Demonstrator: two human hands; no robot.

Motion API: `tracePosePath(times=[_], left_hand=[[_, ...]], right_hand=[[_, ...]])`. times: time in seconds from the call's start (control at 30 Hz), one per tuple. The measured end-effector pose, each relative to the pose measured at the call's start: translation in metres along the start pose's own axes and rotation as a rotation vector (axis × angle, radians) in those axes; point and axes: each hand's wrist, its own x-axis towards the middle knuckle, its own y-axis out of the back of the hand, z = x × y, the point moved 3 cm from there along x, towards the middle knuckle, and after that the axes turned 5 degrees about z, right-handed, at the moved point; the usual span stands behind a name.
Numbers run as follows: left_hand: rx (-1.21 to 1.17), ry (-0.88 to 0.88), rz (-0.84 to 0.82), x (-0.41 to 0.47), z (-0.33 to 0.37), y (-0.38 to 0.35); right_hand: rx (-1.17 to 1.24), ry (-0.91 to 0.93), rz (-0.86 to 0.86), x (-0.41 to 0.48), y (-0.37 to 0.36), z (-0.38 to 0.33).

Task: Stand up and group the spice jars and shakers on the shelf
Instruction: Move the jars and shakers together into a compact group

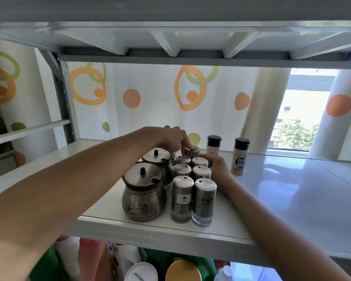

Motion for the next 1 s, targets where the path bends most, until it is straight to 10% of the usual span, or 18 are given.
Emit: tracePosePath(times=[1.0], left_hand=[[-0.115,0.050,0.056,-0.016,-0.017,0.010]], right_hand=[[0.101,-0.059,-0.172,-0.006,-0.004,-0.010]])
